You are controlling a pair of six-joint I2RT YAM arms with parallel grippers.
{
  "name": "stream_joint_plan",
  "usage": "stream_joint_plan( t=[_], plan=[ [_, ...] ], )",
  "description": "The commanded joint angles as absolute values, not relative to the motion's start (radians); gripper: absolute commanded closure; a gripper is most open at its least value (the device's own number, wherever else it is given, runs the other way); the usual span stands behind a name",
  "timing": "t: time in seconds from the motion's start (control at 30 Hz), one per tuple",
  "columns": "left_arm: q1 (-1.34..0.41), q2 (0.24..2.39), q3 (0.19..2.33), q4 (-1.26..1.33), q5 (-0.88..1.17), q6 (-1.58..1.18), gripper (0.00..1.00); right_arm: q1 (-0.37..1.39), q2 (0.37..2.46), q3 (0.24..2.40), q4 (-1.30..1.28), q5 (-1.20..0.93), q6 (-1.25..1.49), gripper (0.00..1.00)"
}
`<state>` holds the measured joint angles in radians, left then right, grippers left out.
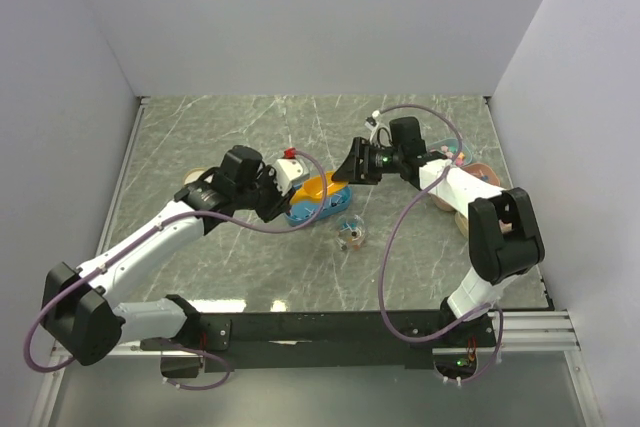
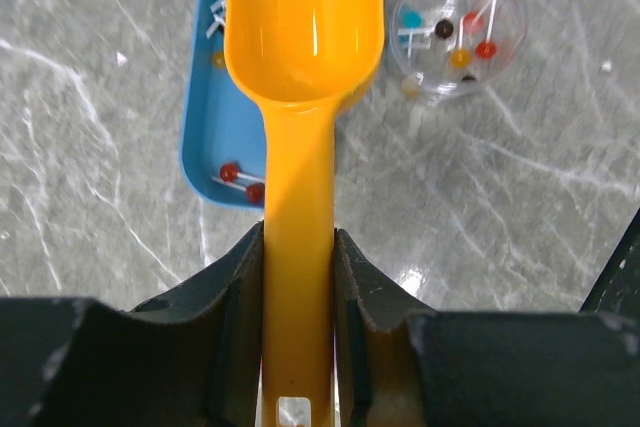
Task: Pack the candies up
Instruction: Adjust the spatula.
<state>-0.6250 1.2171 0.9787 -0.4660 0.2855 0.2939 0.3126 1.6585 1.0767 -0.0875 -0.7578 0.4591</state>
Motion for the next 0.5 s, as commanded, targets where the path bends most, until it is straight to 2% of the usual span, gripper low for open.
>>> stream_joint_plan(
  t=[0.0,0.23,0.47],
  plan=[
    [-0.623,1.137,0.957,-0.335,0.345,0.264,0.99,0.314,1.670,1.060,-0.041,-0.779,0.476,0.38],
    [-0.589,1.045,0.867,-0.184,0.406,0.201,0.97,0.313,1.697,1.045,-0.058,-0.773,0.472,0.45],
    [-0.578,1.046,0.827,-0.106,0.452,0.137,0.95,0.325,1.697,1.055,-0.075,-0.769,0.463,0.45]
  ],
)
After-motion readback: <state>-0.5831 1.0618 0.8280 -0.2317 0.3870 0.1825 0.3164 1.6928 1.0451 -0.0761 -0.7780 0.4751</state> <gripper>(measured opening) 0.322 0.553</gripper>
